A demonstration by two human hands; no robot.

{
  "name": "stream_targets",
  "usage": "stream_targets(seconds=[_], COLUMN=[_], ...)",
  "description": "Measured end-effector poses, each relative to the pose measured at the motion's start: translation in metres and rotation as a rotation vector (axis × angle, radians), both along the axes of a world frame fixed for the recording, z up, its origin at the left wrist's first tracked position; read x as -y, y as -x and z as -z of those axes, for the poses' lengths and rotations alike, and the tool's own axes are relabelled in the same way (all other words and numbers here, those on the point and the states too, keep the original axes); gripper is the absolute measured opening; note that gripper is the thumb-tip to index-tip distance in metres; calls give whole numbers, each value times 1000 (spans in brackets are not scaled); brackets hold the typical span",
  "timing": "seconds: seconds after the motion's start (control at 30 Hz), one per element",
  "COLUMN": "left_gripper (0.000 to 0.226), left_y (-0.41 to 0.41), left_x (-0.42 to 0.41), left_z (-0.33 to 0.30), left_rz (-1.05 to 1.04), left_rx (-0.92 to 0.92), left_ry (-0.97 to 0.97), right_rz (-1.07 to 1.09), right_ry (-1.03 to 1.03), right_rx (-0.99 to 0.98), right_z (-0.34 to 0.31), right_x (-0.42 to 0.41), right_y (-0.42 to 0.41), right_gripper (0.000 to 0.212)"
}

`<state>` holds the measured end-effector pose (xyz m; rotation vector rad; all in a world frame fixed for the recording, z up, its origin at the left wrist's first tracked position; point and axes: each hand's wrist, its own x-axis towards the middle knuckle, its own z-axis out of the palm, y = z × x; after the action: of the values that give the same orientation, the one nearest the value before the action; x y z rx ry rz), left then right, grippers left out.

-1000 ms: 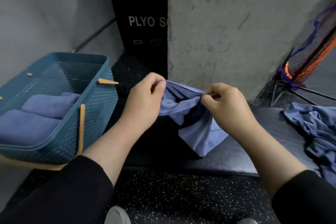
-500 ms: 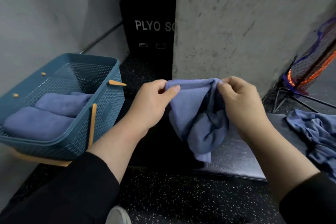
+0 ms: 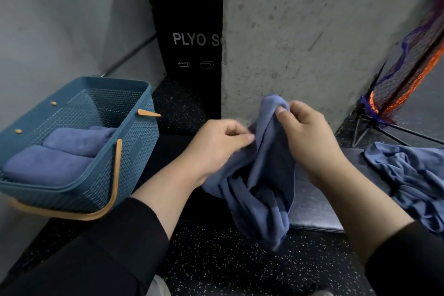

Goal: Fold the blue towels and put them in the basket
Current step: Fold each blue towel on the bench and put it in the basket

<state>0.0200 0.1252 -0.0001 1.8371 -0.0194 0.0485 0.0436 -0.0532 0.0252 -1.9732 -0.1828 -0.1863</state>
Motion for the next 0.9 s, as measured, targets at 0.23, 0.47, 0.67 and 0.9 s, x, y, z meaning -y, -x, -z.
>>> stream_targets(seconds=[0.23,0.47,0.67,0.9], left_gripper=[38,6,14,17], left_y=[9,10,12,23], left_x=[14,17,-9,-30], left_z=[19,18,18,-12], left_rz=[90,-14,-181,-278], left_rx=[-26,31,37,181], left_ry=[-12,-190,-589,-399], right_rz=[-96,-20,183,265], right_ry=[-198,-182,-85,-12], right_rx=[-133,-43,45,47], right_z=[-8,-19,-21,-18], right_x=[14,30,59,75], right_y=[4,14,13,15], right_gripper=[25,23,23,26])
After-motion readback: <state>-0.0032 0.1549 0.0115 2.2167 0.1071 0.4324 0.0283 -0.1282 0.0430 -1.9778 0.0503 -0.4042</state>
